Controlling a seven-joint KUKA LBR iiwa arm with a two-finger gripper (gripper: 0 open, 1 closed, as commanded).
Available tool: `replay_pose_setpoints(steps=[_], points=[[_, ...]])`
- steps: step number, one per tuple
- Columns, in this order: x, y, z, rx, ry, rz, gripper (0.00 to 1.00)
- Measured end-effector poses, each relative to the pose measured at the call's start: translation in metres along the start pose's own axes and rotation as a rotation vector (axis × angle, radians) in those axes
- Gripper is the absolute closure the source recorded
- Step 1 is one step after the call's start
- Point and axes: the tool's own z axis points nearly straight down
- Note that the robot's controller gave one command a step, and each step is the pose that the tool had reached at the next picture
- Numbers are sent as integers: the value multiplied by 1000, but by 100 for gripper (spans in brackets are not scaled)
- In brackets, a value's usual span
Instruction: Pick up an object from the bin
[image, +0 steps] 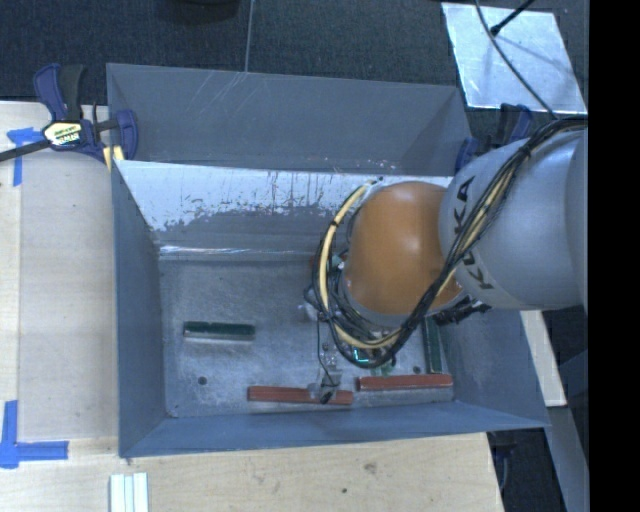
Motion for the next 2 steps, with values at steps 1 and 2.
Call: replay_pose_setpoints(steps=[1, 2], points=[[8, 20, 62, 0, 0, 35, 0], [4, 19, 56, -1, -13, 40, 100]])
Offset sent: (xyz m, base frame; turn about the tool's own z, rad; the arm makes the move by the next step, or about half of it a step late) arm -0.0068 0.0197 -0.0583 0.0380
